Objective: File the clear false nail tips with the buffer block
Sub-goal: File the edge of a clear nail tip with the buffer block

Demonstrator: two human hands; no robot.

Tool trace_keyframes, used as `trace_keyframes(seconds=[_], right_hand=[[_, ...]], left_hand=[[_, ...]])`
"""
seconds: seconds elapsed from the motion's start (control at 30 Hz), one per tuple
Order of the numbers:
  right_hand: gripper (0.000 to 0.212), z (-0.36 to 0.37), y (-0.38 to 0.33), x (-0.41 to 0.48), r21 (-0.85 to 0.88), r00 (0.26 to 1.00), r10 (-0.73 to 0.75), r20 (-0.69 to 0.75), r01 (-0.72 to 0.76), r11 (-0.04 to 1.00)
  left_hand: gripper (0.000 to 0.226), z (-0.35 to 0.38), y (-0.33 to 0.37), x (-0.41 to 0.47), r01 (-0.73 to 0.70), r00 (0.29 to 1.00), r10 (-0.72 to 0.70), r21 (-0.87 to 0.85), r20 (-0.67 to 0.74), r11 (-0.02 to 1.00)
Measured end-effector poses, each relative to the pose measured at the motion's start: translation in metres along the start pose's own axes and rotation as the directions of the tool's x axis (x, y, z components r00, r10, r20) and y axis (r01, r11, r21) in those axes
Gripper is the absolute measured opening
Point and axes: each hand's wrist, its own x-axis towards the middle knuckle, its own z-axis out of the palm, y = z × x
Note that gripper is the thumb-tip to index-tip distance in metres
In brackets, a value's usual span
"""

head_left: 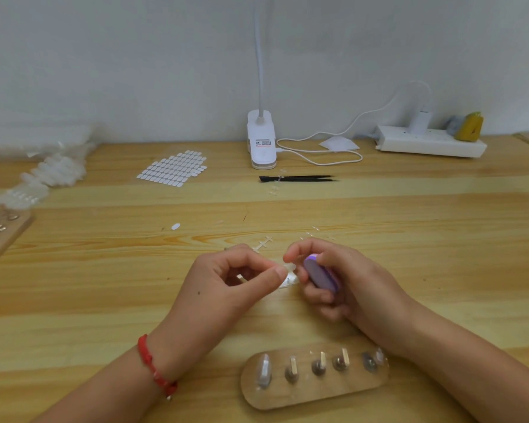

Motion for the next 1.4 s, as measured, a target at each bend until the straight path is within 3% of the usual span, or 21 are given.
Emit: trace_keyframes(seconds=[0.17, 0.6, 0.93, 1.17, 1.4], right_hand=[[0.018, -0.001, 0.0026, -0.0017, 0.11, 0.998, -0.01, 0.067, 0.003, 0.994], [0.018, -0.0049, 0.0051, -0.0008, 0.168, 0.997, -0.037, 0.07, 0.025, 0.985], [0.028, -0.0075, 0.0031, 0.0005, 0.273, 0.997, 0.019, 0.07, -0.038, 0.961], [0.026, -0.0063, 0.0038, -0.0015, 0.172, 0.998, 0.009, 0.056, -0.018, 0.985], [0.029, -0.0055, 0.0022, -0.0029, 0.121, 0.998, 0.009, 0.059, -0.016, 0.993]], left_hand=[[0.02, -0.0002, 0.0003, -0.0002, -0.006, 1.0, 0.006, 0.014, 0.014, 1.0], [0.019, -0.0022, -0.0033, 0.0009, -0.001, 1.0, 0.001, 0.003, 0.023, 1.0], [0.013, -0.0003, 0.0022, 0.0005, 0.015, 1.0, -0.015, -0.061, 0.004, 0.998], [0.022, -0.0013, 0.001, 0.0008, -0.027, 0.999, 0.028, -0.023, 0.018, 0.999], [0.016, 0.0, 0.0053, 0.0, -0.016, 1.0, 0.016, -0.042, 0.012, 0.999]])
